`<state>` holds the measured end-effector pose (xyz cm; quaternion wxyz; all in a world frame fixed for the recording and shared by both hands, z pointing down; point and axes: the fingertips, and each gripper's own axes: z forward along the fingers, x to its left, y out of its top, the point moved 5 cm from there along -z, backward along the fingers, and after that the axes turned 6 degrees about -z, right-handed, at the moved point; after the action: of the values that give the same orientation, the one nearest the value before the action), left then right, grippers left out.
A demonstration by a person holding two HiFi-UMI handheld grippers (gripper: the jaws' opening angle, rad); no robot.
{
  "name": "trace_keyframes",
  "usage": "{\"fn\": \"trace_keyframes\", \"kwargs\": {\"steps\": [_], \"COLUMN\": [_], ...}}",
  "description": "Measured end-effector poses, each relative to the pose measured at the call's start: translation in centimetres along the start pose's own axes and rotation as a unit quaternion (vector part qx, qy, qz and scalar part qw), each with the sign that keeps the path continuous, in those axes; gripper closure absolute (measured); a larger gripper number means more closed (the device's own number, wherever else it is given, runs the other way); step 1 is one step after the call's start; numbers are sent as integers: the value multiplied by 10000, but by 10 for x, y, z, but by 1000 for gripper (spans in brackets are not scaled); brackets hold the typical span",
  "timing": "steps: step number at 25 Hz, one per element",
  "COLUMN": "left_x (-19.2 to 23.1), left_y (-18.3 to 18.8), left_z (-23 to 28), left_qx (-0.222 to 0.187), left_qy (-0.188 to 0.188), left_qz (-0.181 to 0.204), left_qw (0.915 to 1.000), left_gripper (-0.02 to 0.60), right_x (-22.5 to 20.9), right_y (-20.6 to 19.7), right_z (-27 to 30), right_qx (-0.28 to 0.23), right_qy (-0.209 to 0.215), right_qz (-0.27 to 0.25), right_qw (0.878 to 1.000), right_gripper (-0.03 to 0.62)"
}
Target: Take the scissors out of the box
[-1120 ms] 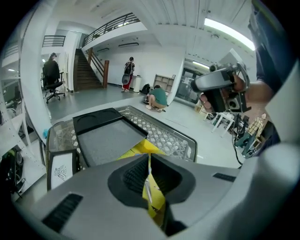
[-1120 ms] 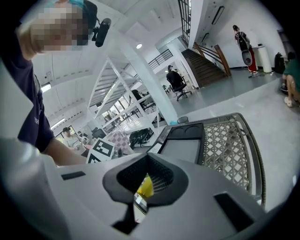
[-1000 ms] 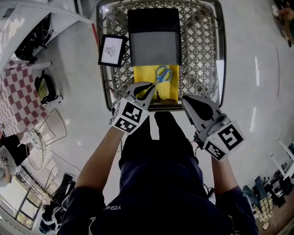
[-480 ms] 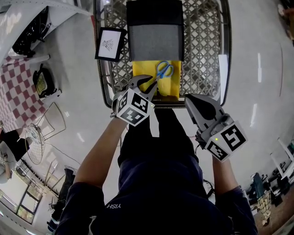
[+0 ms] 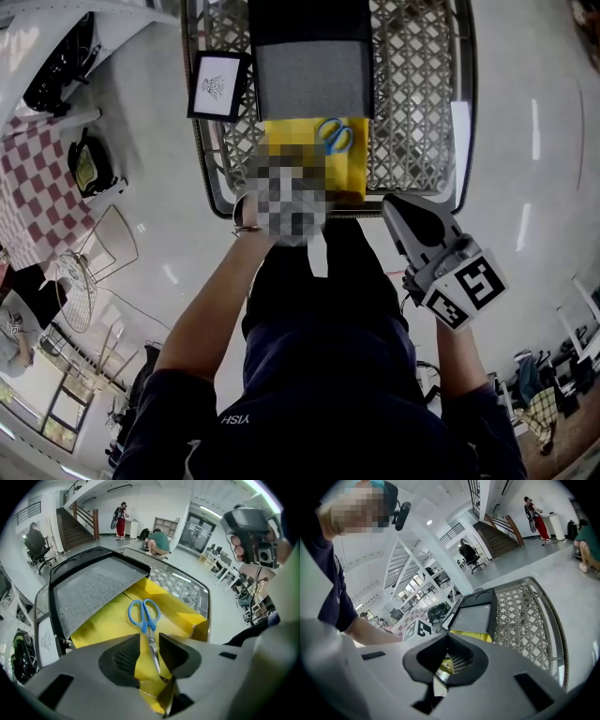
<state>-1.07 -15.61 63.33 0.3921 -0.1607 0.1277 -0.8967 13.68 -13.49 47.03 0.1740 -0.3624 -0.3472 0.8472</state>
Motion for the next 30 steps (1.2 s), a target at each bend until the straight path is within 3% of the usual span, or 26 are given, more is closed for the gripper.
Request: {"fn": "trace_keyframes", "kwargs": {"steps": [16,30], "left_x": [-3,-3], "left_y": [-6,-7], "left_z": [28,30], "left_qx": [696,668], "left_qy": [136,404], "left_qz": [-63,137], "left_qw": [9975,9969], "left_gripper": [447,503], "right_x": [-13,-13], "right_y": [-11,-17], "right_z": [-5,-12], "right_qx": [25,-37], "right_qy": [19,-37], "right_qz": [197,258], "right_qw": [9998,9997], "right_gripper": [577,577]}}
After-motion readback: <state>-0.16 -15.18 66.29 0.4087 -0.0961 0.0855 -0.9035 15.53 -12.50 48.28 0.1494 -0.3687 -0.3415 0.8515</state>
